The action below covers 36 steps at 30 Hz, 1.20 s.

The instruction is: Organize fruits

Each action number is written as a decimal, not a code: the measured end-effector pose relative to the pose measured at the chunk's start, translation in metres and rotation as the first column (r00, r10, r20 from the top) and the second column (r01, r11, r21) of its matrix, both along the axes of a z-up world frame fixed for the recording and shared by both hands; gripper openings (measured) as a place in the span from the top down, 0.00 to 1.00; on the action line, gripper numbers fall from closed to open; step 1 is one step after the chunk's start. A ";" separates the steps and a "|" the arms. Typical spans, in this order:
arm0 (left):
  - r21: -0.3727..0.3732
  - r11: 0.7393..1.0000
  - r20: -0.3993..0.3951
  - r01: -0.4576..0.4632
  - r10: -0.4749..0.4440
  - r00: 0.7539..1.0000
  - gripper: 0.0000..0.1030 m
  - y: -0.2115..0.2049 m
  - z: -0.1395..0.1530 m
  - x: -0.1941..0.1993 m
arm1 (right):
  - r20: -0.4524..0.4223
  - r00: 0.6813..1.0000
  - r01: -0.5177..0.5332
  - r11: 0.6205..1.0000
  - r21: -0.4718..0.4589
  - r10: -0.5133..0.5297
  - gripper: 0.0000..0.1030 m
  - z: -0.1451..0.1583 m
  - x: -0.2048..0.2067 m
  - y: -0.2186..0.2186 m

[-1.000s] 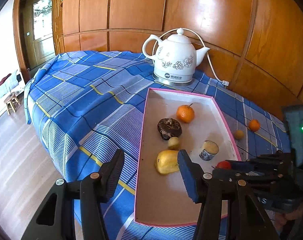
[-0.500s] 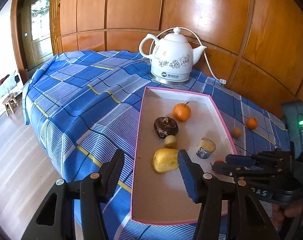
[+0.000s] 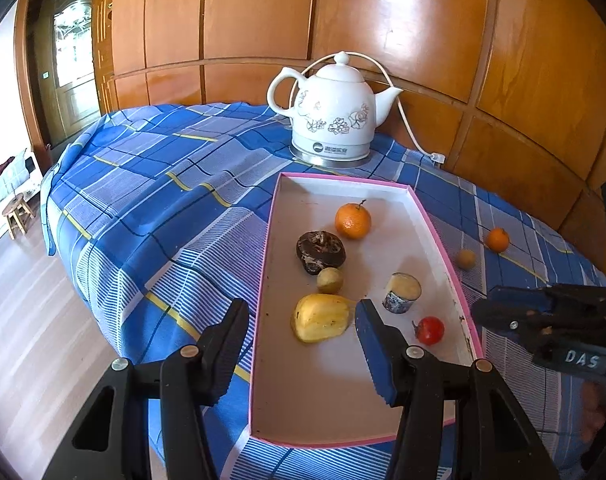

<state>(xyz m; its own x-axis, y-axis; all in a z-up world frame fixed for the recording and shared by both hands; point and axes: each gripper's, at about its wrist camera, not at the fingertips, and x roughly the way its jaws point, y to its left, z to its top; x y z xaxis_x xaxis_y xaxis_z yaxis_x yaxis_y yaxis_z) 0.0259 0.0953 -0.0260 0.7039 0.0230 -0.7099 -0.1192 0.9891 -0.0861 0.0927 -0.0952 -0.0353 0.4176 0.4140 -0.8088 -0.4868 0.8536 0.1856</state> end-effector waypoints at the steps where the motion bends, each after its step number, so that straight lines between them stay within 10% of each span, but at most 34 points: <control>1: 0.002 1.000 -0.001 0.004 -0.004 1.000 0.45 -0.001 0.000 0.000 | 0.004 1.000 0.005 1.000 0.001 -0.005 0.66 0.002 -0.001 -0.003; 36: 0.088 0.987 -0.012 0.135 -0.134 0.991 0.45 -0.052 0.004 0.007 | 0.112 0.917 0.390 0.919 -0.053 -0.383 0.66 0.026 0.010 -0.206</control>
